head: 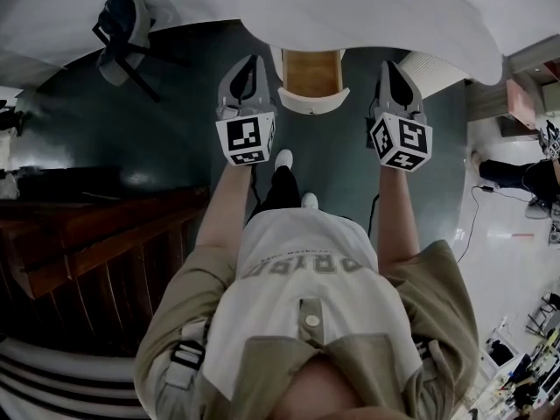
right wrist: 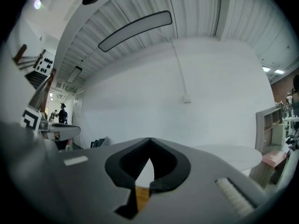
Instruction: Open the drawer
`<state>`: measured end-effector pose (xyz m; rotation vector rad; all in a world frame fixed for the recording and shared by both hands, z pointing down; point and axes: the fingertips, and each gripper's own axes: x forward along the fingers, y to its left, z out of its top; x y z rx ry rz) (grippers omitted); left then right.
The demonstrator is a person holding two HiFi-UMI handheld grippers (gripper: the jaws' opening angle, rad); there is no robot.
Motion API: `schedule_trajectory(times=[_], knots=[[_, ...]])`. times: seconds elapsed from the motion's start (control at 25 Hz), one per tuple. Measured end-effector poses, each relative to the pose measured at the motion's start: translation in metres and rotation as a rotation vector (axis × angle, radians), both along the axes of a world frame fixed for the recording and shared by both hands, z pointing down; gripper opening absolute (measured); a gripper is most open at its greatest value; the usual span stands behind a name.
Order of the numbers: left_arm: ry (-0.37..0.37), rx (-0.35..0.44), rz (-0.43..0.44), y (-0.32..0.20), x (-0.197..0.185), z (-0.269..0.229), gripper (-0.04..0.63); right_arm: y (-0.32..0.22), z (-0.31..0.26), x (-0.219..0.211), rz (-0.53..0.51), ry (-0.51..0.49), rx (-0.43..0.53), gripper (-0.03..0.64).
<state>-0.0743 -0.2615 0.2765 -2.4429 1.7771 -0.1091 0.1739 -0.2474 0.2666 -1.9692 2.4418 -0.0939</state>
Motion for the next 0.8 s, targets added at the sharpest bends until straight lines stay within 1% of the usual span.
schedule_trajectory(times=[0.16, 0.28, 0.56, 0.68, 0.8], knots=[[0.003, 0.000, 0.001, 0.000, 0.002, 0.001, 0.008, 0.002, -0.005, -0.002, -0.001, 0.023, 0.018, 0.002], [-0.016, 0.015, 0.005, 0.000, 0.004, -0.001, 0.008, 0.002, -0.007, 0.000, 0.004, 0.033, 0.022, 0.002], [-0.033, 0.021, 0.009, -0.001, 0.007, -0.004, 0.006, 0.001, -0.012, 0.004, 0.012, 0.024, 0.039, 0.002], [-0.032, 0.018, 0.009, -0.002, 0.004, -0.002, 0.008, 0.001, -0.008, 0.000, 0.025, 0.085, 0.026, -0.001], [-0.031, 0.016, 0.007, -0.002, 0.002, -0.001, 0.008, 0.002, -0.007, -0.005, 0.017, 0.108, 0.026, -0.002]])
